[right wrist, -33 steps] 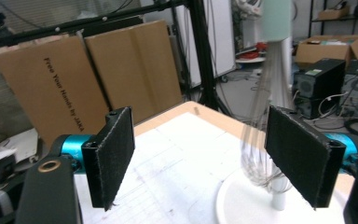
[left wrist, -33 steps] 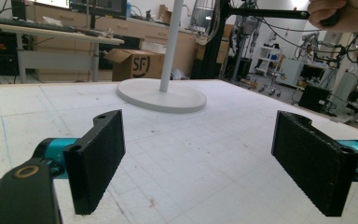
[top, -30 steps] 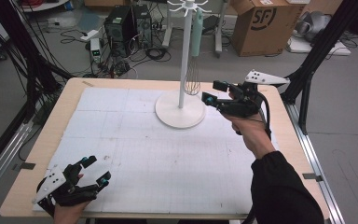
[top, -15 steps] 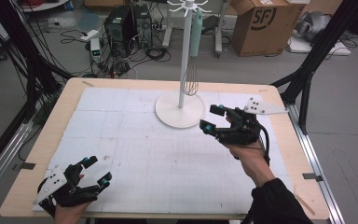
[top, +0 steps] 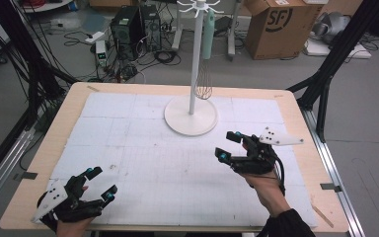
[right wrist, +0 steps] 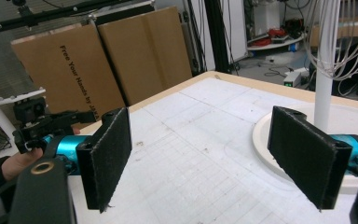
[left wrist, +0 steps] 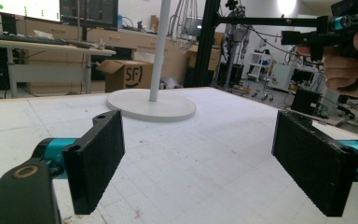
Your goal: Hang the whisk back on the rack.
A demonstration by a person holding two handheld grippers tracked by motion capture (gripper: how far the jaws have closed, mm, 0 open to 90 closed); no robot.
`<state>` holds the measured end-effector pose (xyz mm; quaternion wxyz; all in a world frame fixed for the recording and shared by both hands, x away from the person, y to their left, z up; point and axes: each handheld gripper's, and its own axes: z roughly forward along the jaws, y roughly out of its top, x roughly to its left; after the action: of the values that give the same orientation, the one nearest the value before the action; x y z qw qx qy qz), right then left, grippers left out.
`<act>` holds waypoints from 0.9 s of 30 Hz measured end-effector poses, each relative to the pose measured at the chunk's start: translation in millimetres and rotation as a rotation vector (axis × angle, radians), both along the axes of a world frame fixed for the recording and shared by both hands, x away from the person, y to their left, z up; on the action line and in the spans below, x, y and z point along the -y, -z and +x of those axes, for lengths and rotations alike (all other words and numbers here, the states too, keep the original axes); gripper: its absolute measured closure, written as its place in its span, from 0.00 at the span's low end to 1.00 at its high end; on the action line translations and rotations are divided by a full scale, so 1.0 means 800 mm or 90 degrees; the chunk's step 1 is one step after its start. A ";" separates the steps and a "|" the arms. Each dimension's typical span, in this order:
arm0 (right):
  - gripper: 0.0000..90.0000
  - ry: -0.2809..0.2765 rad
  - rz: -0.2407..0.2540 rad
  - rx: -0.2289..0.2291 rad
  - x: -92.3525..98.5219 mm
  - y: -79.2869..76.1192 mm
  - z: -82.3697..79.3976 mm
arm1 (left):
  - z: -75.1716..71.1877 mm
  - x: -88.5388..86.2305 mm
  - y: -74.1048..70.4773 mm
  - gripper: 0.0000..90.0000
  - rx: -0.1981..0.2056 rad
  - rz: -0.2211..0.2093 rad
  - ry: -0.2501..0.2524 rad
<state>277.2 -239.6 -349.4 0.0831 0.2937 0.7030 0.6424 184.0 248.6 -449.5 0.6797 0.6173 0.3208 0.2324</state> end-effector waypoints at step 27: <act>0.20 0.023 -0.010 0.019 0.002 0.062 -0.038 | 0.002 0.002 0.004 0.18 -0.008 0.008 -0.004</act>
<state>247.0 -241.6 -399.2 0.1075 0.2963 0.7011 0.6397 185.5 246.8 -452.3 0.6728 0.6222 0.3256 0.2326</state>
